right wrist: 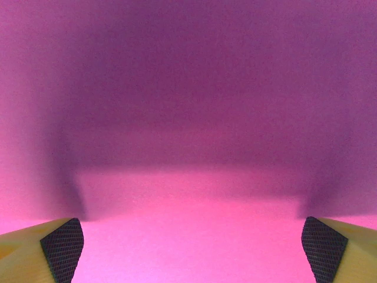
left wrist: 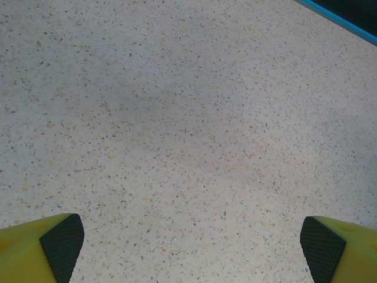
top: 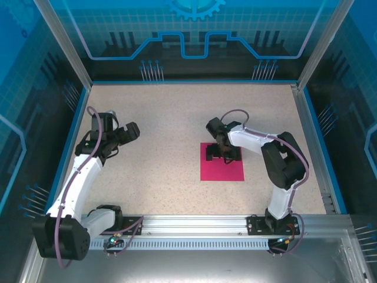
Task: Fold a paper plane with a square sheet of paper (pick it up from the middle)
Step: Rotate the square sheet of paper at the center of the table, then fold the square sheet of paper in half at the center of the table.
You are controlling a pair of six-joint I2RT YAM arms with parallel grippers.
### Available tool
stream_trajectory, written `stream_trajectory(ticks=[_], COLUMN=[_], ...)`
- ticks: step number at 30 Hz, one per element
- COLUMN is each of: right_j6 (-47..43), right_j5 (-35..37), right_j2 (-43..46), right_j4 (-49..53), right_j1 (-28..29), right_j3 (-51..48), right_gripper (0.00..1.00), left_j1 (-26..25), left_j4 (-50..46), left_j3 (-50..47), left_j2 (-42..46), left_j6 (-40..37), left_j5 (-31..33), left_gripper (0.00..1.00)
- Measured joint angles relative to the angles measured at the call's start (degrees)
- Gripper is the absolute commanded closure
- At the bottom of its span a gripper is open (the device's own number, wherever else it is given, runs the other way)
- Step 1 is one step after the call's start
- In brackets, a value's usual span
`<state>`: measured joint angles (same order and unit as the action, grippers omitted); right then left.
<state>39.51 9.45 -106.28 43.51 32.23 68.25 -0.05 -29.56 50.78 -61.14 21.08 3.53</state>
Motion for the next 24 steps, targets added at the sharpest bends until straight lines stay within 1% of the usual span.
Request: stream_trajectory(ticks=[8, 16, 24], right_j6=[0.83, 0.79, 0.35], right_j5=[-0.72, -1.27, -2.05], right_j2=[-2.47, -2.56, -1.62], right_j4=[0.9, 0.44, -0.94], right_j1=[-0.02, -0.28, -1.05], right_j3=[1.53, 1.11, -0.48], right_gripper=[0.0, 0.06, 0.1], left_j1=[-0.02, -0.02, -0.02], left_j4=[-0.2, -0.2, -0.22], left_j3=[0.02, 0.09, 0.09], left_j2=[-0.76, -1.07, -1.18], left_j6=[0.0, 0.02, 0.04], left_j5=[0.0, -0.44, -0.63], left_gripper=[0.01, 0.02, 0.02])
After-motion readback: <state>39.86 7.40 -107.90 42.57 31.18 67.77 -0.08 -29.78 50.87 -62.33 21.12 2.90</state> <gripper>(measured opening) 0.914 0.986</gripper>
